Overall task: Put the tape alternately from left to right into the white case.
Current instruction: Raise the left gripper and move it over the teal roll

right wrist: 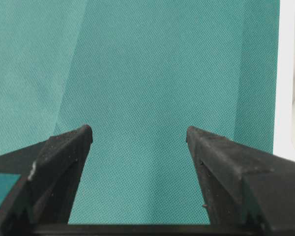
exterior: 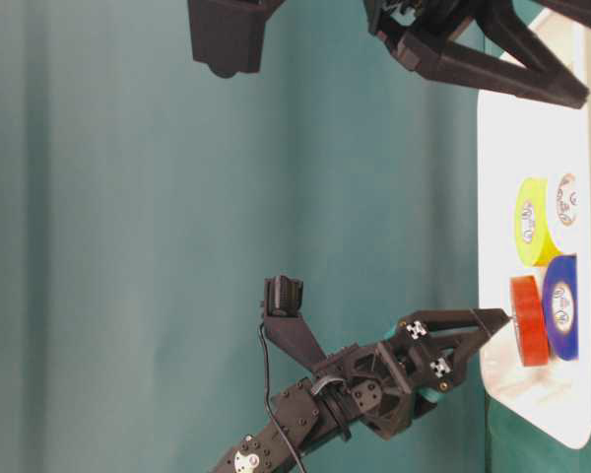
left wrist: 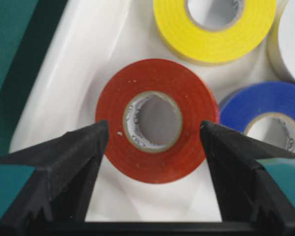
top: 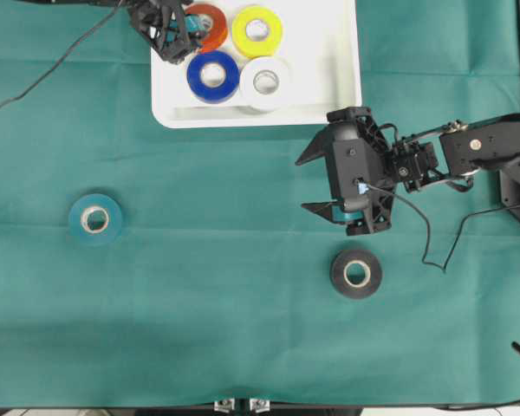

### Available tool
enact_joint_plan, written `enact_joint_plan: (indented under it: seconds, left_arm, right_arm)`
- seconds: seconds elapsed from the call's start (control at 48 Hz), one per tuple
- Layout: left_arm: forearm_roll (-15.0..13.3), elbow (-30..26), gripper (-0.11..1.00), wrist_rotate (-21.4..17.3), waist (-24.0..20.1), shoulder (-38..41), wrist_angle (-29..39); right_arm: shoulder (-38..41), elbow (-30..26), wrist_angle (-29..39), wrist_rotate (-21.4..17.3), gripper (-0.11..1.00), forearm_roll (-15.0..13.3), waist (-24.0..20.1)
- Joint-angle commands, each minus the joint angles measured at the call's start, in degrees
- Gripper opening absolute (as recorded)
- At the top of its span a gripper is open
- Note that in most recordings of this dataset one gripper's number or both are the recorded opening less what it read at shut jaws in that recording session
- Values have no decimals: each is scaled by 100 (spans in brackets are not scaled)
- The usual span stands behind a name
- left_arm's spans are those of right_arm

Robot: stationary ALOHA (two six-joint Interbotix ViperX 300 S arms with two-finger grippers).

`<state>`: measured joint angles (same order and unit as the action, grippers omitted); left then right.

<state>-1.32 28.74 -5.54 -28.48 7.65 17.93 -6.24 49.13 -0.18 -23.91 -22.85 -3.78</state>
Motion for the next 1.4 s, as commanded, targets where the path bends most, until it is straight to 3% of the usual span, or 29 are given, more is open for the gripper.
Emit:
enact_joint_plan:
  seconds: [0.0,0.25,1.083,1.375]
  left_arm:
    - [9,62,95,9,35,-264,-26]
    - [0,229,94,18,264,-527,-26]
    - [-9,1090,94,35,1925,-1310,-26]
    - [-9,1248,94,26,2268,-1336,-35]
  right_arm:
    - [-123,-62,-53,0,85,9,-18]
    - [-114,-88,-53,0,85,18,-18]
    - [-79,-79,-53,0,85,9,-18]
    - [-79,-53,-53,0,85,9,-18]
